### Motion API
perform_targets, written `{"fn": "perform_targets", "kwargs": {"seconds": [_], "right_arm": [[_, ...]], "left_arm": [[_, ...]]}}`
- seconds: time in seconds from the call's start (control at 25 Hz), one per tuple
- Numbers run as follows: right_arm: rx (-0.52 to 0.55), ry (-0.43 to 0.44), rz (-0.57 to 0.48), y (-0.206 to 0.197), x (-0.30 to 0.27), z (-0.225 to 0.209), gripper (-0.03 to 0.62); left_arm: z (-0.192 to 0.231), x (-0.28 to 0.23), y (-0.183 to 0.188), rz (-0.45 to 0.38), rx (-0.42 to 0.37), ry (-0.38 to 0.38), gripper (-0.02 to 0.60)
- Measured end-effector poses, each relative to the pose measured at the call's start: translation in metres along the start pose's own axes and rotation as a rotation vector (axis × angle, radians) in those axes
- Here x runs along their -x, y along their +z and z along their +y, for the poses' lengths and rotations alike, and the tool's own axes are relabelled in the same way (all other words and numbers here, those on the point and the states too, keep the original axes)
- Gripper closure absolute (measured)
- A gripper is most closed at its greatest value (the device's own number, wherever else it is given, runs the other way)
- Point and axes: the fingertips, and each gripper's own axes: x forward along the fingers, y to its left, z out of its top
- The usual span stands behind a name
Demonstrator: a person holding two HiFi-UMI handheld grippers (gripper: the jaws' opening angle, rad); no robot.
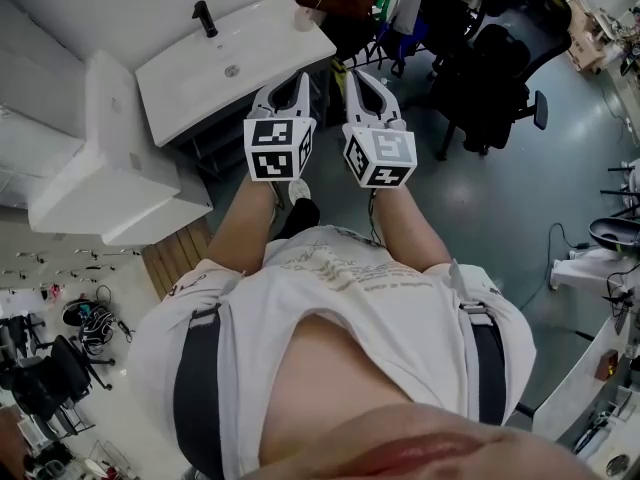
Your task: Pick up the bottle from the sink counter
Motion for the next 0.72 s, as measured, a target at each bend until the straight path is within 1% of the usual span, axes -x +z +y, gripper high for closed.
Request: {"fn": "perform_targets", "kwargs": {"seconds": [0.2,0.4,0.72], "right_arm": [[-0.002,0.002,0.015,-0.009,-0.025,-0.007,0.569],[0.006,0.009,0.021,-0.014,-0.059,-0.013,0.569],[0.008,0.013,0.032,-0.020,-0.130,-0.028,0.569]], "left_arm": [[0.013,-0.022,-0.005,0.005,0.008,-0.001,0.560],[0.036,-0.048,-0.003,0.013,0.001,0.010,0.560],[0.082,-0.111,0.002,0.029,0.002,0.004,0.560]]}}
